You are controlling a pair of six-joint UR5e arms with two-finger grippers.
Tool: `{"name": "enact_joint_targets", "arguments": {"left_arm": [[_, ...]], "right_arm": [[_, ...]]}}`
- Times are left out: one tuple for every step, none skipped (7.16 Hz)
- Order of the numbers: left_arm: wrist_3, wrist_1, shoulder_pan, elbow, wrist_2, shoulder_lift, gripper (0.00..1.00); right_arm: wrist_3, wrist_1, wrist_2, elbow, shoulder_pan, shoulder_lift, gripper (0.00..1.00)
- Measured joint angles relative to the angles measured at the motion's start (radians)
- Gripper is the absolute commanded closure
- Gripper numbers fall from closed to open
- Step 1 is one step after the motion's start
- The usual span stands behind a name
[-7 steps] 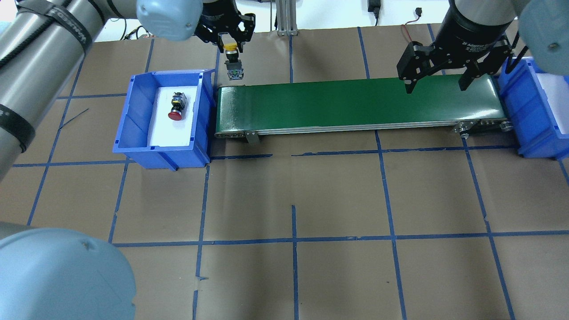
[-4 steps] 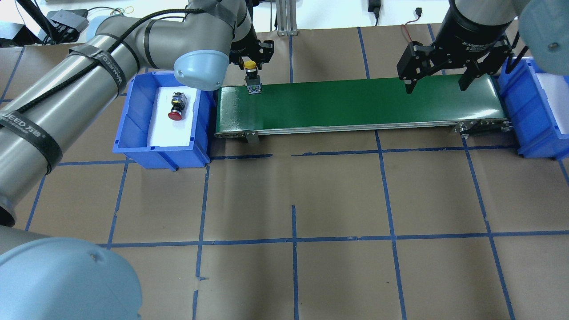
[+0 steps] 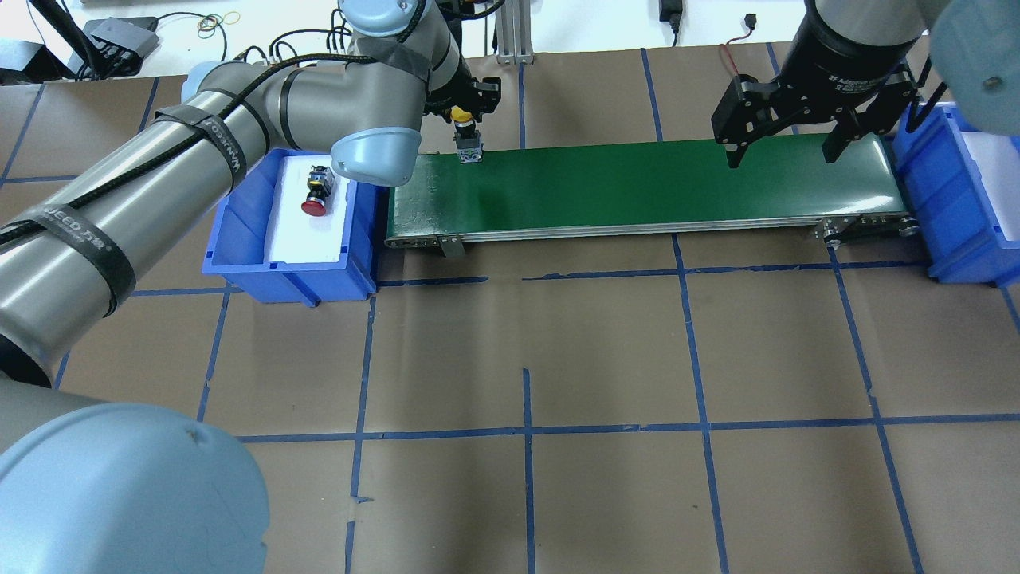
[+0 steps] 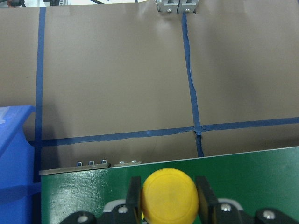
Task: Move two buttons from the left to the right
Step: 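Lower the yellow-capped button onto the conveyor and open the left gripper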
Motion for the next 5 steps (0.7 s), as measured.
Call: {"name": "enact_joint_targets", "arguments": {"left_arm": [[0.000,0.027,0.000,-0.011,0.003,-0.009,0.99],[0.000,0.045,0.000,-0.017,0.009,-0.015,0.99],[0.000,0.062,0.001,-0.024,0.020,-0.018,0.99],[-0.001,0.089,0.001,-0.037,0.039,-0.019,0.99],[-0.002,0.125,0.001,-0.051,0.053,-0.019,0.99]], "right_arm": [[0.000,0.000,0.000,0.000,0.000,0.000,0.00],[0.000,0.000,0.000,0.000,0.000,0.000,0.00],[0.000,0.000,0.000,0.000,0.001,0.000,0.00],[0.000,0.001,-0.001,0.000,0.001,0.000,0.00],[0.000,0.001,0.000,0.000,0.001,0.000,0.00]]}}
